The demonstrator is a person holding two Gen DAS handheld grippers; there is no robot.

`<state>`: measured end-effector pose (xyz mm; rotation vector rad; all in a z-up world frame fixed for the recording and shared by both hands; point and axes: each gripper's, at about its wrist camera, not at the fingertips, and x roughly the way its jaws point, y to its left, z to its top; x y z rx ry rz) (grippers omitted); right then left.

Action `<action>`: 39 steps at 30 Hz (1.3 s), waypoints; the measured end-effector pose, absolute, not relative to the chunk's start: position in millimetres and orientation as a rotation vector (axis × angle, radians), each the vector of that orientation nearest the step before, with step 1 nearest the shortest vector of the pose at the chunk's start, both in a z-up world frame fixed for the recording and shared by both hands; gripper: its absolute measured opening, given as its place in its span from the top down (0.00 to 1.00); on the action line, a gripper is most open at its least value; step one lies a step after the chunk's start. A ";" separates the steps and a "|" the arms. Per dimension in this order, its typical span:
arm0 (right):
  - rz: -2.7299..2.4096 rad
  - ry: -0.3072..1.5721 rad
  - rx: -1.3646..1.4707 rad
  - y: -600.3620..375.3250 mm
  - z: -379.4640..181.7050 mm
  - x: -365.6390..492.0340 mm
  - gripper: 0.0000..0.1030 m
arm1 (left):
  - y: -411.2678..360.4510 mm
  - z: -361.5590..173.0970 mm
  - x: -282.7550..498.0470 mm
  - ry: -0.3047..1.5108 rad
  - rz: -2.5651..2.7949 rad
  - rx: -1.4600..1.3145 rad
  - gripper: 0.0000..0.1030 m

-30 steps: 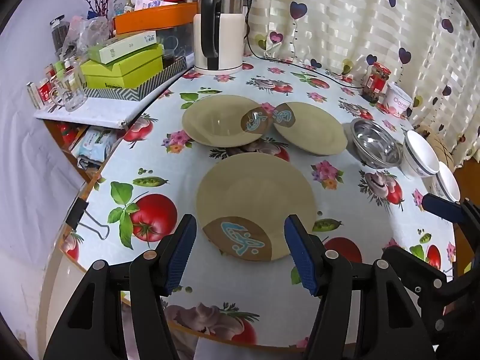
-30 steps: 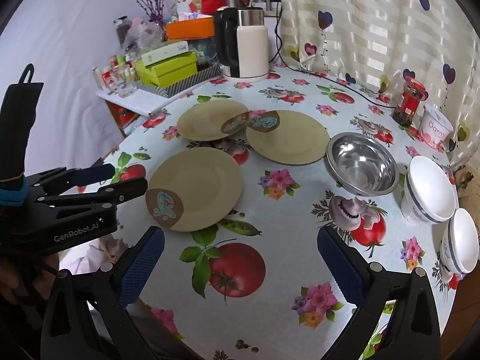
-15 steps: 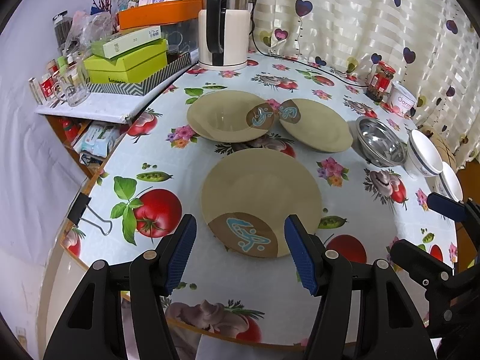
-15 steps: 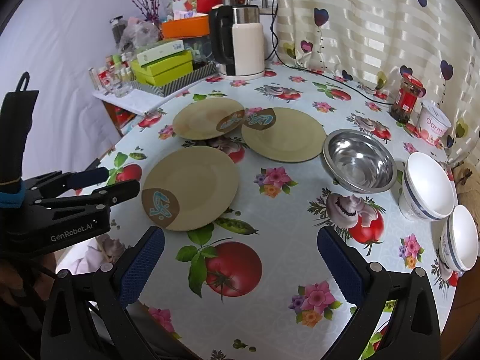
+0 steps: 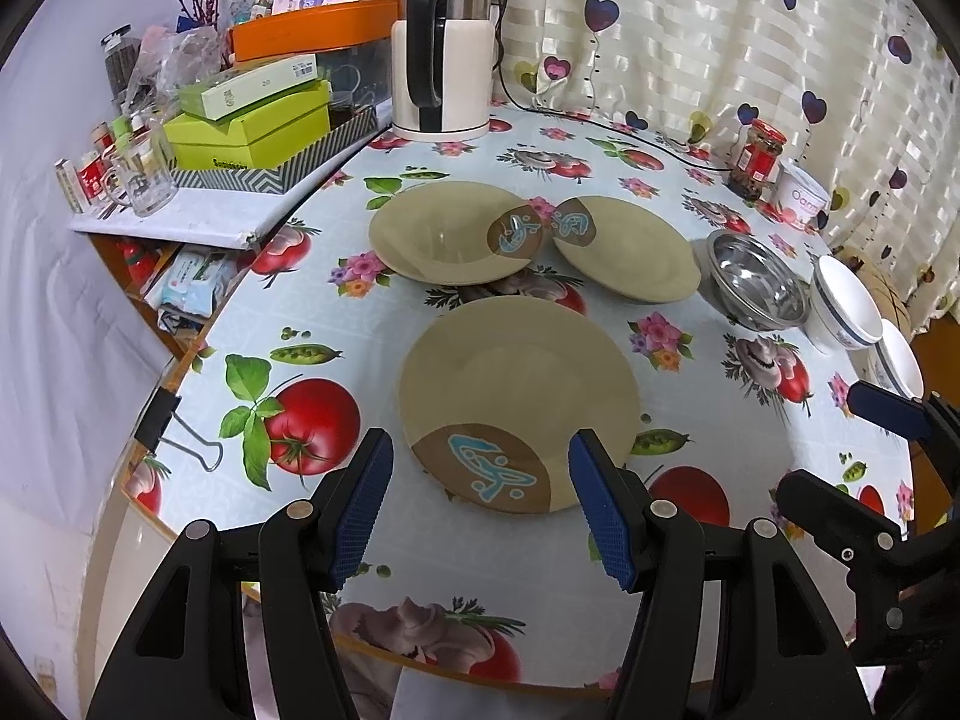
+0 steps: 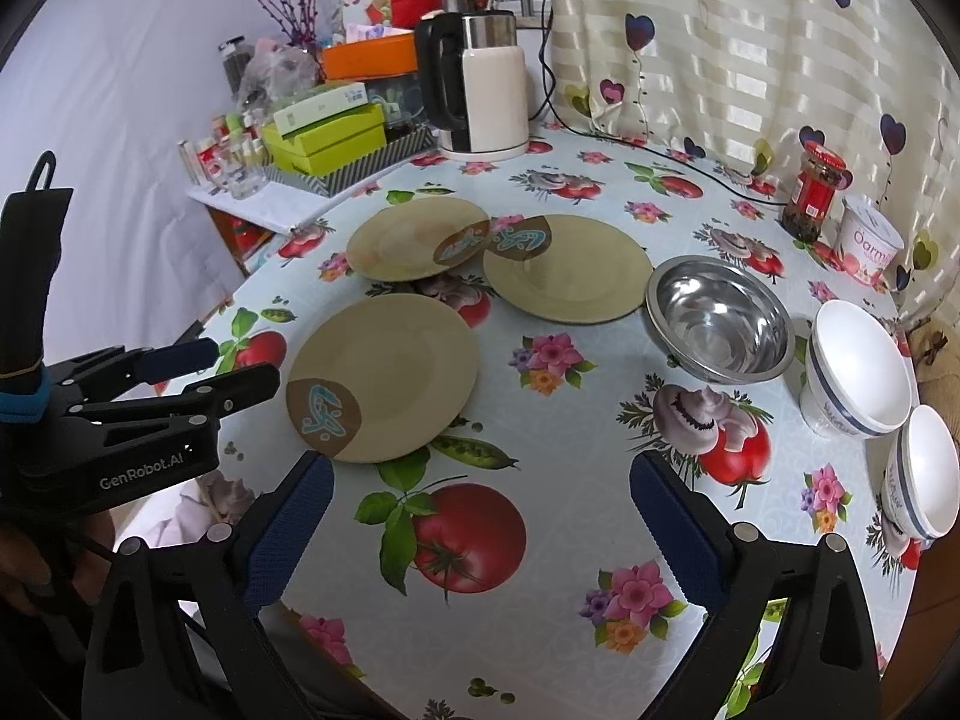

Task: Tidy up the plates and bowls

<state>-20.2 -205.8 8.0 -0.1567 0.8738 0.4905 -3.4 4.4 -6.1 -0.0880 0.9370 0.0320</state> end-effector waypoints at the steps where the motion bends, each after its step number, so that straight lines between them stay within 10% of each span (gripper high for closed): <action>1: 0.492 0.874 -0.155 -205.9 8.2 -20.0 0.02 | 3.7 -6.2 -3.3 0.937 0.034 -0.087 0.40; 39: 0.498 0.890 -0.157 -203.7 2.4 -20.6 0.03 | 0.0 -7.0 -3.9 0.946 0.029 -0.090 0.40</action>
